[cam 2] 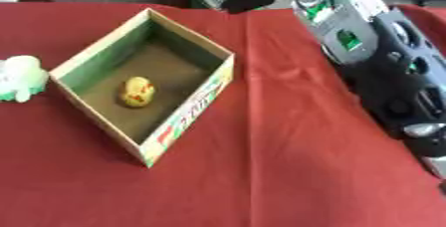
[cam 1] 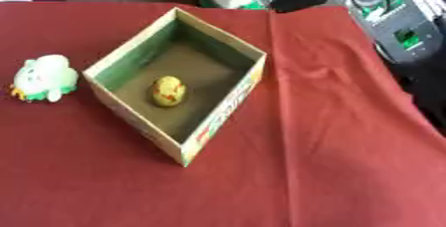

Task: Pick up objects on the table and place them in the box.

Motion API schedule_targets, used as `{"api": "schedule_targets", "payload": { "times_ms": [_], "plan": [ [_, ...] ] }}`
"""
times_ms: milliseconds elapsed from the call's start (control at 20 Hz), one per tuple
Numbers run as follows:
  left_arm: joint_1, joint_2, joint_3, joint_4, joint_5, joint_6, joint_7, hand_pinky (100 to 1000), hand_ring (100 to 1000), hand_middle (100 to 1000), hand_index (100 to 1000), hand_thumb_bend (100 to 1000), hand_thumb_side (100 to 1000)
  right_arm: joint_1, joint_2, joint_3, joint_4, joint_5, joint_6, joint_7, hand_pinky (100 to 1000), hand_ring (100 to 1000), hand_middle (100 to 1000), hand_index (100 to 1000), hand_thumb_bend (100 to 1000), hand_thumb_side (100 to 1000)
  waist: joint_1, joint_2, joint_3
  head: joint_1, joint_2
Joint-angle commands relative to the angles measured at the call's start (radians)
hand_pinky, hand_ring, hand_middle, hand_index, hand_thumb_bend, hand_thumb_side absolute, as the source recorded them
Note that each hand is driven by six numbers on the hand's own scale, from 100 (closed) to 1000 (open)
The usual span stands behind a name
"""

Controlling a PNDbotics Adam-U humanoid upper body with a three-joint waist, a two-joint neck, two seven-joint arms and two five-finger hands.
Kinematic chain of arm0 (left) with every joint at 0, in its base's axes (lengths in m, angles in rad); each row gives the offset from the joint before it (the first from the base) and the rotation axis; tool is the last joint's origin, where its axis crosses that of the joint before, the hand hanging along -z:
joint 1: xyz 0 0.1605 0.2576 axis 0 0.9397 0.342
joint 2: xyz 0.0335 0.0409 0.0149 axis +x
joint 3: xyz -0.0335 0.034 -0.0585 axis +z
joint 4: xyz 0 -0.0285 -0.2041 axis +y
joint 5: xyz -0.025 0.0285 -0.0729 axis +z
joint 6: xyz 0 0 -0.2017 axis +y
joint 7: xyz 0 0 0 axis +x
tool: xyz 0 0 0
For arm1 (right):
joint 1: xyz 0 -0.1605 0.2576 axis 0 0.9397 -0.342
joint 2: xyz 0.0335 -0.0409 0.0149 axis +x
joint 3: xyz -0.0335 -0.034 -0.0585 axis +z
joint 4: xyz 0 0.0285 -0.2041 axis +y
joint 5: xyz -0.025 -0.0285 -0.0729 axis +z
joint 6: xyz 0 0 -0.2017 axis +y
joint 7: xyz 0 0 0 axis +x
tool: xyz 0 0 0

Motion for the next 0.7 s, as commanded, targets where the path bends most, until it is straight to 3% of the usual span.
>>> {"api": "schedule_targets", "payload": {
  "times_ms": [50, 700],
  "plan": [
    [-0.016, 0.012, 0.0, -0.017, 0.002, -0.002, -0.005, 558, 619, 604, 758, 100, 816, -0.03, 0.046, 0.025, 0.007, 0.024, -0.011, 0.024, 718, 681, 429, 553, 100, 423, 0.002, -0.021, 0.005, -0.01, 0.001],
    [-0.032, 0.003, -0.004, -0.017, 0.009, -0.002, -0.009, 557, 619, 605, 757, 100, 817, -0.007, 0.238, 0.12, 0.166, 0.15, -0.081, 0.043, 713, 684, 447, 567, 100, 399, -0.002, -0.009, 0.026, -0.022, -0.007]
  ]
}}
